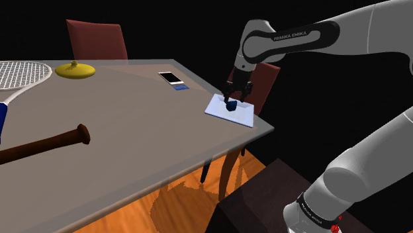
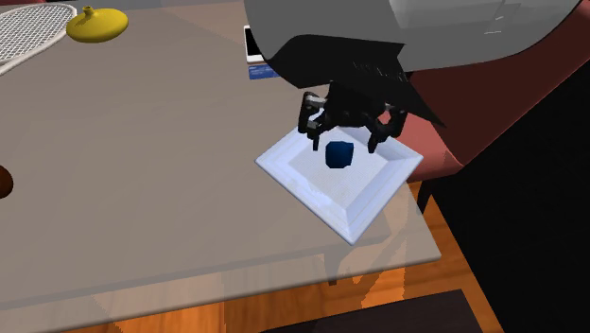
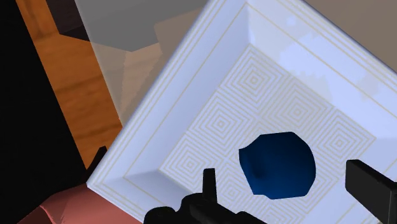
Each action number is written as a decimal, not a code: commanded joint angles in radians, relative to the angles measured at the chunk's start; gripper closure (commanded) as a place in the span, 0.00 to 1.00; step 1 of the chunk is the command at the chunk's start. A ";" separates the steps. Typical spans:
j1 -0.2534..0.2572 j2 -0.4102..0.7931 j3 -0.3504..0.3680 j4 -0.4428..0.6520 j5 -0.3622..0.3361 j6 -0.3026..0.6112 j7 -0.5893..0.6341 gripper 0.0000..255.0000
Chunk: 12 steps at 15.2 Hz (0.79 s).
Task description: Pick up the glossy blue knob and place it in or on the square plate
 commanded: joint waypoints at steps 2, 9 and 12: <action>-0.001 -0.013 -0.002 0.055 0.000 -0.068 -0.001 0.00; -0.001 -0.020 -0.003 0.108 0.000 -0.128 -0.001 0.00; -0.001 -0.020 -0.003 0.108 0.000 -0.128 -0.001 0.00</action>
